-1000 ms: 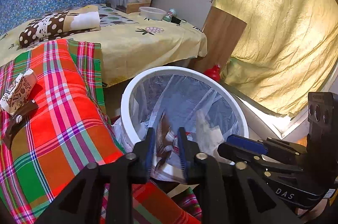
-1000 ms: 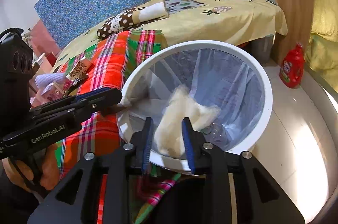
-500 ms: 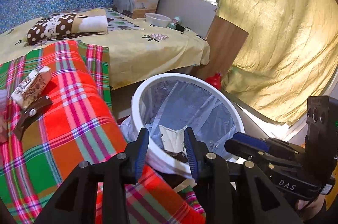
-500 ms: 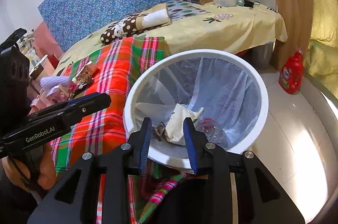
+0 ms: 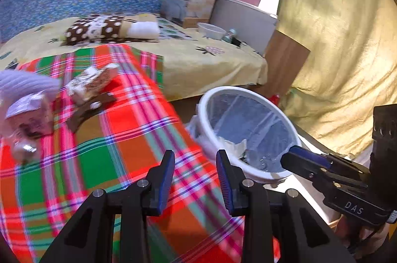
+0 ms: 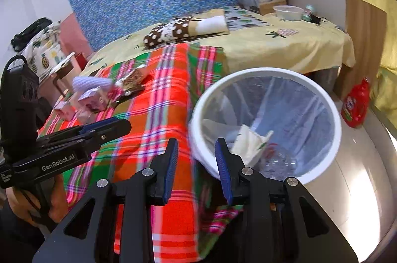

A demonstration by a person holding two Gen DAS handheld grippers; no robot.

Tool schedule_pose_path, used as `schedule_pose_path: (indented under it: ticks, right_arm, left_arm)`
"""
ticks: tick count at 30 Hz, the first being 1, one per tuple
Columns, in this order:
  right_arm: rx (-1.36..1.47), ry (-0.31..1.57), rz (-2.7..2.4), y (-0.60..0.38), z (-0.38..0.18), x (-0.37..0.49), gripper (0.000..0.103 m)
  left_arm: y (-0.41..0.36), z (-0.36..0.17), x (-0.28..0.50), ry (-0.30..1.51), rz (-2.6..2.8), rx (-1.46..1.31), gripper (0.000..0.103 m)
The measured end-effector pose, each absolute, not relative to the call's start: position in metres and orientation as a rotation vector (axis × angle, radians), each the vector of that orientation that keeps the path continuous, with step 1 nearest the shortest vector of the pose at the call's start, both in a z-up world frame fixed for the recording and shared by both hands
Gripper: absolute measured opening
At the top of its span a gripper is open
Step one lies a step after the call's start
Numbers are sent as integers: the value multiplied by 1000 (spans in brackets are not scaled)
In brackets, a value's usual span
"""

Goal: Collect trash
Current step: 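Move both tools back over the bed toward the clear plastic cup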

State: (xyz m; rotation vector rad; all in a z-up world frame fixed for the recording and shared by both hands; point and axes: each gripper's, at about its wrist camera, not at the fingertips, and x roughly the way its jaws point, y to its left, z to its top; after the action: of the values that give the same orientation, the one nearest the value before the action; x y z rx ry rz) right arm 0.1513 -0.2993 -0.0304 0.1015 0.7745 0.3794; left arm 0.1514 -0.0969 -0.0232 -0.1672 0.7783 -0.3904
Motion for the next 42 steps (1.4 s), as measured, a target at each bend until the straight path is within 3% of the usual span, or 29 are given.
schedule_pose_path:
  ticks: [18,34,37,42]
  right_arm:
    - [39,802,555,-226,-28,153,33]
    - [12,814,587,-201,-29,167,33]
    - [13,815,592,-198,-29,172,33]
    - [14,820,594,-196,-31,180,34]
  left_arm:
    - [6,-28,115,767,-132,-227,34]
    - [67,-31,147,754,19,-248,35]
    - [70,-36,157,760,23,-240,45]
    - [65,-44,171,783,16,-202,52]
